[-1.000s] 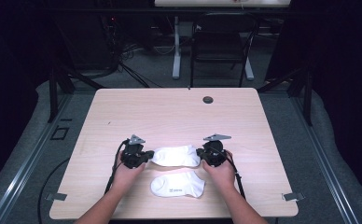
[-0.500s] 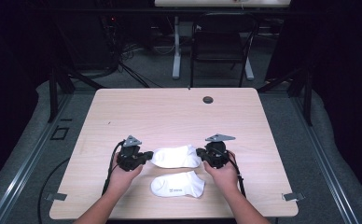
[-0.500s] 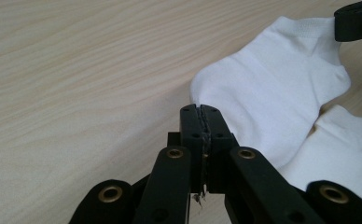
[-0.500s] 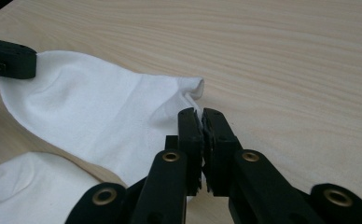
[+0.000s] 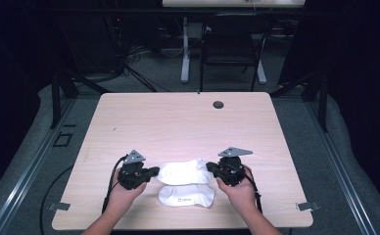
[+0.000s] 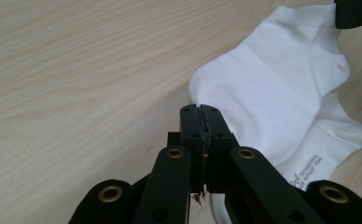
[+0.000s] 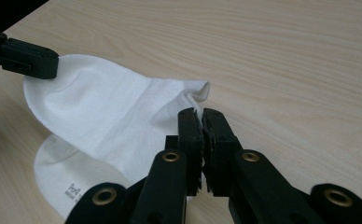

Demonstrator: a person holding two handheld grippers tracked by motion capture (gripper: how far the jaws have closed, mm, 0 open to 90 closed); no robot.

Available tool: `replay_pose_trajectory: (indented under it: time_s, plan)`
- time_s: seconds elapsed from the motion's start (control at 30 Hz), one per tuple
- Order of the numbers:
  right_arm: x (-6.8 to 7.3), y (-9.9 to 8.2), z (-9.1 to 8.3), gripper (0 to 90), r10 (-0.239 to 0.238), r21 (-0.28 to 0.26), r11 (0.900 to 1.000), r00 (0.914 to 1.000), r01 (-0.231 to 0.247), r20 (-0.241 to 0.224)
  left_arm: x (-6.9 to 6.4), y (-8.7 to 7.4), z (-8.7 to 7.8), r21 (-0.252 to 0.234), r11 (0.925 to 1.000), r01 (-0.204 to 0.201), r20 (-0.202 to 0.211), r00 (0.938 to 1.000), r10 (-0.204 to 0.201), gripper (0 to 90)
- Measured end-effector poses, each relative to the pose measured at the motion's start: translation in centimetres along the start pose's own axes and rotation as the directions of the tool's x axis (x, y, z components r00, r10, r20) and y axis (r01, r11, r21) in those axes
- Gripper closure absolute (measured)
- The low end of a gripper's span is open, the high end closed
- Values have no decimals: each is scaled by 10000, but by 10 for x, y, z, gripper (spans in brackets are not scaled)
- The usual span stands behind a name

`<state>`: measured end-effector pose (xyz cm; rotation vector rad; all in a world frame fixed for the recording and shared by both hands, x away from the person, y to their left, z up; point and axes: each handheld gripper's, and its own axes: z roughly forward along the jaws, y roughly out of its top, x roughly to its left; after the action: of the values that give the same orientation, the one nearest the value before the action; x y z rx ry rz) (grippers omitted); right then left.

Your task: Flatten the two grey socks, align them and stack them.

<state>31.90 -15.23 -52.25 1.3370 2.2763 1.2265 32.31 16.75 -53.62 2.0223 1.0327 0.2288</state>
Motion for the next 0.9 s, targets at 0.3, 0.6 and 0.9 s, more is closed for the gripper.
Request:
replay_pose_trajectory:
  time_s: [0.3, 0.6, 0.9]
  plan:
    - [13, -11, -9, 867, -367, 7, 9993, 9993, 367, -104, -12, -10, -13, 92, 9997, -241, 67, 9997, 240, 892]
    - [20, -24, -21, 867, -218, -161, 9996, 9994, 214, -287, -22, -18, -21, 64, 9996, -258, 209, 9995, 257, 892]
    - [18, -36, -29, 867, -2, -236, 9997, 9995, -5, -314, -31, -29, -18, 89, 9997, -248, 288, 9993, 245, 892]
